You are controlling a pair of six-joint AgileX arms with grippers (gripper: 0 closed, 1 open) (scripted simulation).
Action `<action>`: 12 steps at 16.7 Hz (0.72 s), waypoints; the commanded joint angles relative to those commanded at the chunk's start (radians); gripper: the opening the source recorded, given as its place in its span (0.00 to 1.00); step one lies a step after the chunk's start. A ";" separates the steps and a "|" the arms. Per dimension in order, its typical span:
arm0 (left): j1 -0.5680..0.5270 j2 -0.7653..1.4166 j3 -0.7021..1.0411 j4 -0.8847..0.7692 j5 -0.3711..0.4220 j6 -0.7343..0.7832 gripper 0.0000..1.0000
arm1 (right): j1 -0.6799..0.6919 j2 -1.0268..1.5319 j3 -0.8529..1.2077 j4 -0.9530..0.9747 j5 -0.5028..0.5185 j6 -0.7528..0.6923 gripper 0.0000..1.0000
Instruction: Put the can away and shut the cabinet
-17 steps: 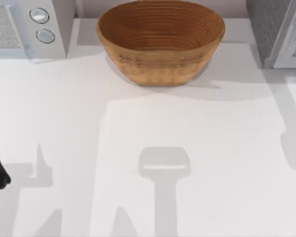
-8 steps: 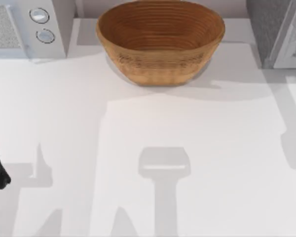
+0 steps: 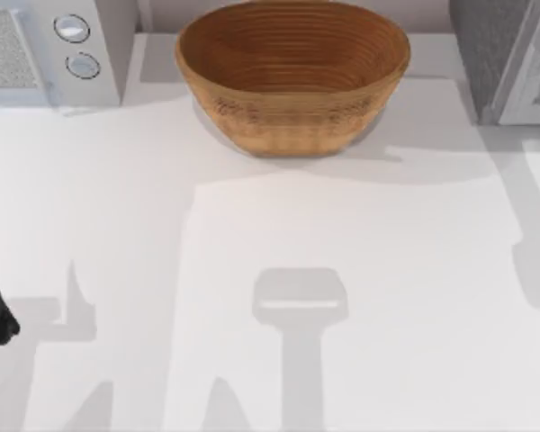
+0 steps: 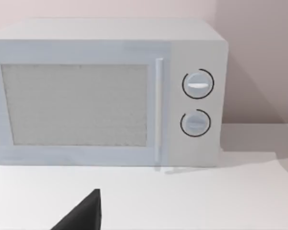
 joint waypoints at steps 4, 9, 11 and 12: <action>0.000 0.000 0.000 0.000 0.000 0.000 1.00 | 0.002 -0.093 -0.101 0.052 -0.024 -0.006 1.00; 0.000 0.000 0.000 0.000 0.000 0.000 1.00 | -0.003 -0.420 -0.461 0.194 -0.079 -0.028 1.00; 0.000 0.000 0.000 0.000 0.000 0.000 1.00 | -0.009 -0.601 -0.676 0.260 -0.100 -0.037 1.00; 0.000 0.000 0.000 0.000 0.000 0.000 1.00 | -0.013 -0.698 -0.798 0.294 -0.109 -0.041 1.00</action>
